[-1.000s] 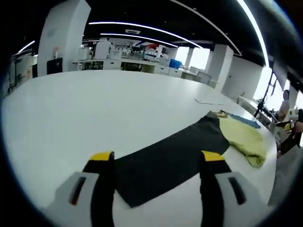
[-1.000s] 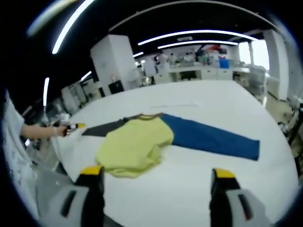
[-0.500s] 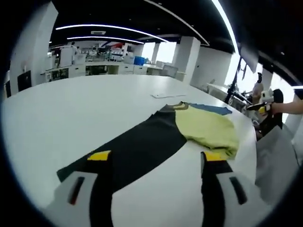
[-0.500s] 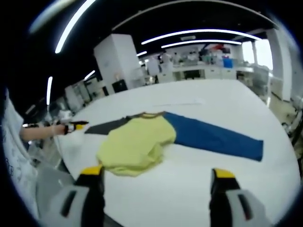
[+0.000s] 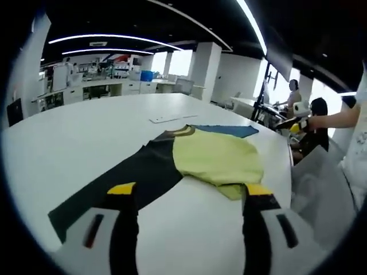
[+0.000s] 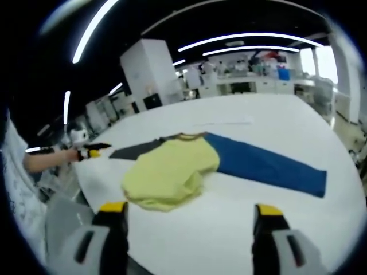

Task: Fold the garment on the visible template until the final outline fits inside the template.

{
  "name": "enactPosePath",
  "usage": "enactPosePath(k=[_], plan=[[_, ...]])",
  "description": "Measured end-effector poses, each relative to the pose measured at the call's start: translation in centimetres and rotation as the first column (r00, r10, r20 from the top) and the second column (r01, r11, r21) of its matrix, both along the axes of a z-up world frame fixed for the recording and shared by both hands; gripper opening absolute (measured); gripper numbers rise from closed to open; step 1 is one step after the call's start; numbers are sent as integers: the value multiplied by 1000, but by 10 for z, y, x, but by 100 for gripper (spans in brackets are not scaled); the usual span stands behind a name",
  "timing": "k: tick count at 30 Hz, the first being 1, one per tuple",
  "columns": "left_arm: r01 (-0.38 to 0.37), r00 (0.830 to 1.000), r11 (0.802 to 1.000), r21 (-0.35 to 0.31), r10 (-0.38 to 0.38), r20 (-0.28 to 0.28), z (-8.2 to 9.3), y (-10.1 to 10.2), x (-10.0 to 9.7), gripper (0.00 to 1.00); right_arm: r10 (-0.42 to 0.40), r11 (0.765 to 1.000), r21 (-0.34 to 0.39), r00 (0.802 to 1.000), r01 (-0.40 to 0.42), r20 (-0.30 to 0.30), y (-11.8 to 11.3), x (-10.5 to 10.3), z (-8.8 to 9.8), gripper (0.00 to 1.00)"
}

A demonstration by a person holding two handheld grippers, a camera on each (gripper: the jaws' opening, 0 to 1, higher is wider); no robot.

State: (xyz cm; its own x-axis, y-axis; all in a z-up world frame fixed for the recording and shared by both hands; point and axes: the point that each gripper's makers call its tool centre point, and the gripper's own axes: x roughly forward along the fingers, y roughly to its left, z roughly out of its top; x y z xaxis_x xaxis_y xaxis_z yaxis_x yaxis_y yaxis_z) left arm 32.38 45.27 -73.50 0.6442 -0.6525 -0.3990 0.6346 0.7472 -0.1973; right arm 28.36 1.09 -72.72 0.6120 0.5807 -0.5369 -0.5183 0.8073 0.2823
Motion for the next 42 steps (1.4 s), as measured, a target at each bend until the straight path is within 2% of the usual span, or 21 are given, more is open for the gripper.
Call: enactPosePath(k=[5,8,16,24,33,42], plan=[[4,1000,1000,-5,-4,-3,1,-20,-12,69,17,1000,3,1000,-17,5,-2,1,1,88],[-6,1000,1000,-17,6,0,4,-18,-10,68,16,1000,0,1000,-16,3,-8,2,0,86],[-27,1000,999,-40,27,0,13,-59,-35,67,42,999,9,999,-42,12,-18,3,-2,83],[-51,999,998,-25,51,-7,7,-72,-34,67,86,996,35,996,-86,-3,-29,8,-13,82],[-88,996,995,-38,87,-3,4,-90,-37,67,134,990,44,991,-134,-3,-42,21,-23,81],[-96,995,994,-57,96,1,4,-101,-45,66,169,985,43,986,-168,2,-33,35,-32,77]])
